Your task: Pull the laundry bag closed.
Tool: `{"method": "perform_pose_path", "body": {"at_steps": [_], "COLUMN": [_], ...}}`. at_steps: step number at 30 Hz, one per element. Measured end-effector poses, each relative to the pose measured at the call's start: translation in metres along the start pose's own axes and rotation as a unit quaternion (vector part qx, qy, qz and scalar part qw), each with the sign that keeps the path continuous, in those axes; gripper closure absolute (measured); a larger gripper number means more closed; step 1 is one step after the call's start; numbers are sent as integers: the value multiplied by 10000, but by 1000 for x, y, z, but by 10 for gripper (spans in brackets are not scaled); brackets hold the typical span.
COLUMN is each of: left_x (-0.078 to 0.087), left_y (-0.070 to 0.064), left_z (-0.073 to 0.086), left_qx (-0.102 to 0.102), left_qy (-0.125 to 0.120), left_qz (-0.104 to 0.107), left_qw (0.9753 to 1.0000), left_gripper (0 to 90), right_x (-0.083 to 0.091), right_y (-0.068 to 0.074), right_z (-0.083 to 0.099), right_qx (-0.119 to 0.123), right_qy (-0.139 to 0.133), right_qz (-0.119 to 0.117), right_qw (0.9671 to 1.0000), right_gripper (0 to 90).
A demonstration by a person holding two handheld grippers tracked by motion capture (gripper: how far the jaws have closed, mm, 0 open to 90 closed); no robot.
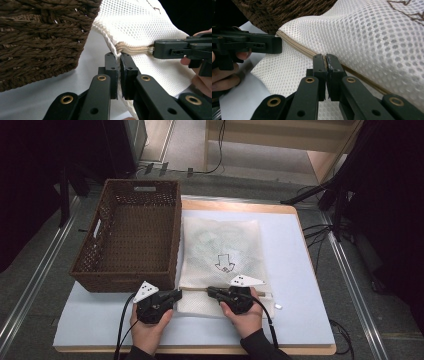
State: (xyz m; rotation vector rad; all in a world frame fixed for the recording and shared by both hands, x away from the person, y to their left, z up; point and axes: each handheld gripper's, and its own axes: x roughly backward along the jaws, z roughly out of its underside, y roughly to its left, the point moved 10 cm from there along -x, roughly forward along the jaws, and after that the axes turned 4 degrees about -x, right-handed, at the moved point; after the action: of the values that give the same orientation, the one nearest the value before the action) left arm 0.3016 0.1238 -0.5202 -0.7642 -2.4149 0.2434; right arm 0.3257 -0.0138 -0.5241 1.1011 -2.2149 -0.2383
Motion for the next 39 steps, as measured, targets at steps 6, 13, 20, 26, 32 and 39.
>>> {"method": "perform_pose_path", "body": {"at_steps": [6,13,20,26,32,39], "left_x": [-1,1,1,1,1,1], "left_y": [0,1,0,1,1,1], "left_z": [0,0,1,1,1,1], "left_qx": [55,49,22,18,11,8], "left_qy": [-20,-44,-38,-30,-34,-24], "left_qz": [15,28,10,1,-27,-27], "left_qw": [10000,10000,10000,10000,10000,10000], "left_gripper": [858,857,857,857,857,857], "right_x": [7,13,18,25,32,45], "right_y": [-8,-15,-19,-26,-34,-43], "right_z": [0,-1,0,2,3,7], "right_qx": [-61,-85,-88,-161,-198,-316], "right_qy": [-27,-67,-82,-129,-152,-194], "right_qz": [71,154,181,260,334,415], "right_qw": [10000,9998,9998,9994,9991,9985], "right_gripper": [878,878,878,878,878,877]}}
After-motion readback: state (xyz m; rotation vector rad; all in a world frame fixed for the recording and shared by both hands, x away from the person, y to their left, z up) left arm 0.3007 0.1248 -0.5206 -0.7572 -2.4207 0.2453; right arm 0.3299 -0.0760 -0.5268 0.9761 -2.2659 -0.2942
